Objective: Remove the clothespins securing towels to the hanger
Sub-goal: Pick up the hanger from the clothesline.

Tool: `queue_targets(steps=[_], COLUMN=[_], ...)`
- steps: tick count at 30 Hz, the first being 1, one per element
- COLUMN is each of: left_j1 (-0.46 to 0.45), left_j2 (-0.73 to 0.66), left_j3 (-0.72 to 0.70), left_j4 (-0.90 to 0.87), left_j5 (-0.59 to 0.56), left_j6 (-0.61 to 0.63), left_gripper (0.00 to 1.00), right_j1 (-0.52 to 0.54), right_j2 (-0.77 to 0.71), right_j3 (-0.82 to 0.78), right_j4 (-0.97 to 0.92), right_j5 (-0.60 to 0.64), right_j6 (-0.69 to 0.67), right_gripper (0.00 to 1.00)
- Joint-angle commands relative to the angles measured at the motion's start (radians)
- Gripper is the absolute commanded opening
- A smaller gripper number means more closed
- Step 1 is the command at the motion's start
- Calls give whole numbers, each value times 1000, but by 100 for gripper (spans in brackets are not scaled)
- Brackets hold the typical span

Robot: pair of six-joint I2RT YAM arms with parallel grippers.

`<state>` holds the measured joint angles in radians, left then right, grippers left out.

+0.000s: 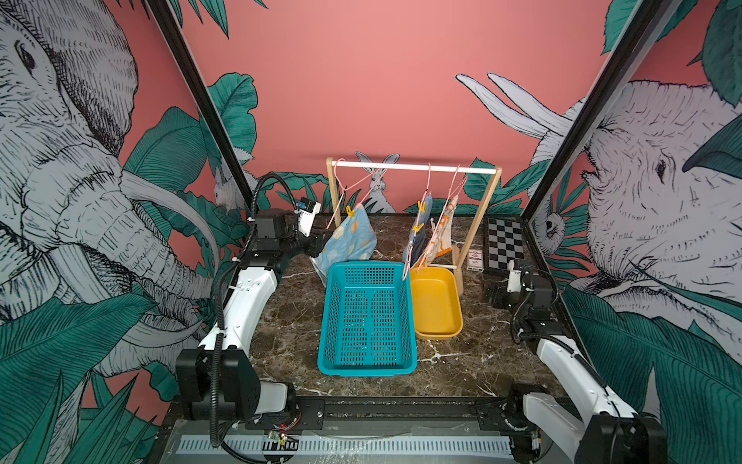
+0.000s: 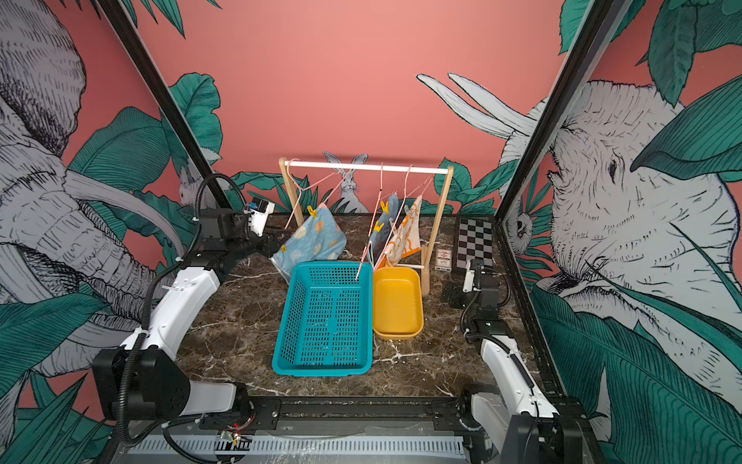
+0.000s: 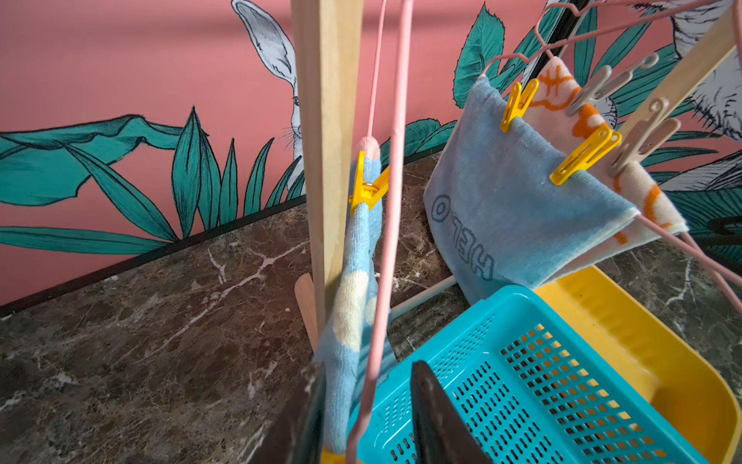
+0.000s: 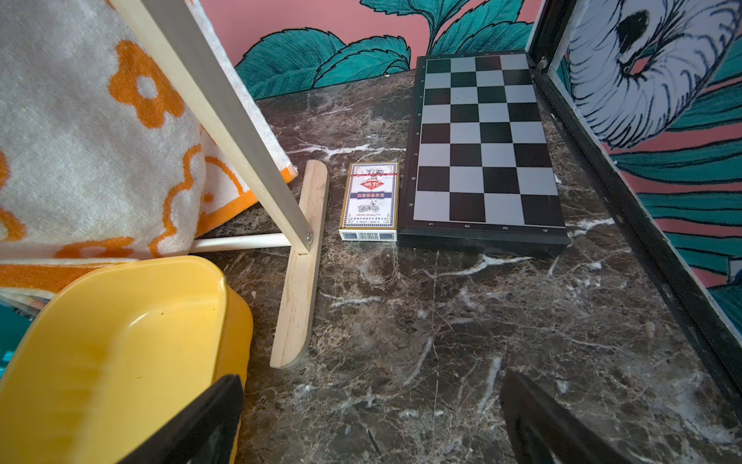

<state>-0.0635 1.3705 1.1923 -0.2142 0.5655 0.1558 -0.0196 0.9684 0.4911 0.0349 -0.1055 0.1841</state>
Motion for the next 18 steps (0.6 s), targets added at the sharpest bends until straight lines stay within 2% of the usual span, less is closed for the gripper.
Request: queue_targets(steps=[1,15,18], left_j1=[-10,-41,-48], left_j2=[6,25,29], left_j3=[54,104,117], left_j4=[-1,-19,-29], left_j5=[60,51,48], left_j6=[24,59,64], left_gripper=[28,0,0], right_j1=[2,3,3], right_j2=[10,42,48], right_j3=[32,31,31], right_j4=[25,34,34], right_j5=[4,11,12], right_j6=[8,8,9], right_gripper=[99,99,99])
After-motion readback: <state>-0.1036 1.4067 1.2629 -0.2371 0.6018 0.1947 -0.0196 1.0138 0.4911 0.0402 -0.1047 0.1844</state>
